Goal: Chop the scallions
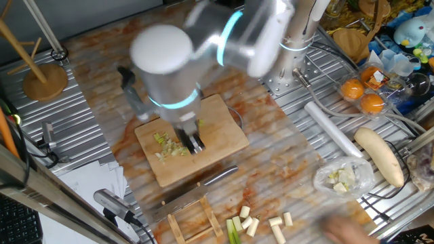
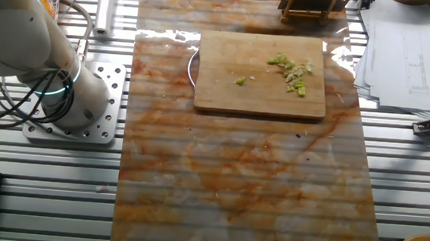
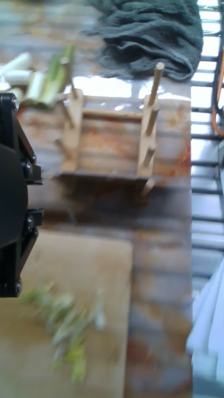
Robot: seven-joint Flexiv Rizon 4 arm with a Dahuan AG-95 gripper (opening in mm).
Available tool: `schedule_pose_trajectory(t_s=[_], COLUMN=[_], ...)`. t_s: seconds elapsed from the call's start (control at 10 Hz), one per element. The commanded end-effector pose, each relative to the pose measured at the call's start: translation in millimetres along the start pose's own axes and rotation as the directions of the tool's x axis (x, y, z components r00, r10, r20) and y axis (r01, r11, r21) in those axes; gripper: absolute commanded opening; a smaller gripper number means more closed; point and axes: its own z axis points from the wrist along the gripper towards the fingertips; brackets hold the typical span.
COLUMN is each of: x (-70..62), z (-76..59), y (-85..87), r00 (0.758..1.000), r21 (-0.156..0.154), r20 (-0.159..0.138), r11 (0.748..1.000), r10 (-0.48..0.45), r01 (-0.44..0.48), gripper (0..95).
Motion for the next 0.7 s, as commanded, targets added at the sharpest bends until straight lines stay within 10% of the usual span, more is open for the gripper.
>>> schedule_pose_trajectory(t_s=[0.1, 0.7], x=[20.1, 32.4], z=[8.9, 29.0], y=[-56.9, -65.9], r00=[0.998, 0.995], r21=[-0.015, -0.011], r20=[0.022, 0.051], r11=[0.998, 0.996], r10=[-0.054, -0.088], r01=[0.055, 0.089], gripper=[0.0, 0.0])
